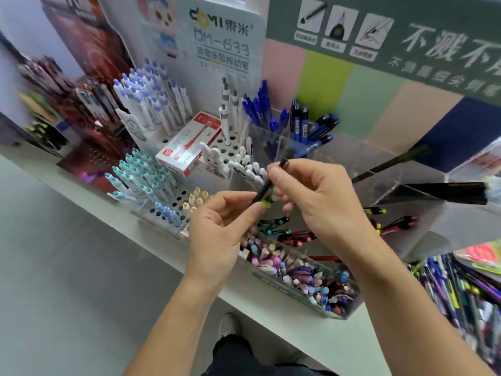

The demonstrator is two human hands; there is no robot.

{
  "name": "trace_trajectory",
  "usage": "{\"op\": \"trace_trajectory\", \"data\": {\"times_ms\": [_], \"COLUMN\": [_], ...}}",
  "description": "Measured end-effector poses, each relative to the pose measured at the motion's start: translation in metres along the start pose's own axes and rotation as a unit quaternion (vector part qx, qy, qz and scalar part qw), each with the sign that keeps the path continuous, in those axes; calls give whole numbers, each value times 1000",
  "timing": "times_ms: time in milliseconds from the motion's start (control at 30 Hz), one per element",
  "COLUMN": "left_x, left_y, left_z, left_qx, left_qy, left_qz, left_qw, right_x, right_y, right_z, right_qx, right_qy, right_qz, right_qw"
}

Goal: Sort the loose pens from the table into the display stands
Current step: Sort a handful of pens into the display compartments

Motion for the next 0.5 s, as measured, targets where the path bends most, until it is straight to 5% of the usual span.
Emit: {"op": "trace_trajectory", "data": {"times_ms": [100, 167, 333, 400, 500], "left_x": [14, 23, 18, 10, -7], "left_y": [-25, -45, -93, -114, -140], "left_z": [2, 3, 1, 4, 8], "left_qx": [-45, -67, -125, -153, -187], "left_qy": [-45, -69, -59, -55, -30], "left_qz": [-73, -146, -191, -199, -206], "left_qw": [995, 985, 972, 966, 960], "right_x": [5, -6, -47, -45, -21], "right_y": [27, 77, 225, 250, 251], "right_z": [23, 38, 92, 102, 88], "right_qx": [71, 188, 437, 462, 398], "right_qy": [-27, 12, 103, 126, 90], "right_qz": [-98, -92, 161, 213, 248], "right_qw": [992, 978, 879, 852, 879]}}
Point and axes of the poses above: each hand's wrist, its own z-axis away from the middle knuckle, its own y-axis out of the back of the hand, x = y × z, the point moved 9 cm from there along -z, towards the middle knuckle, and after that the axes turned 14 degrees about y, right-handed, at the moved point
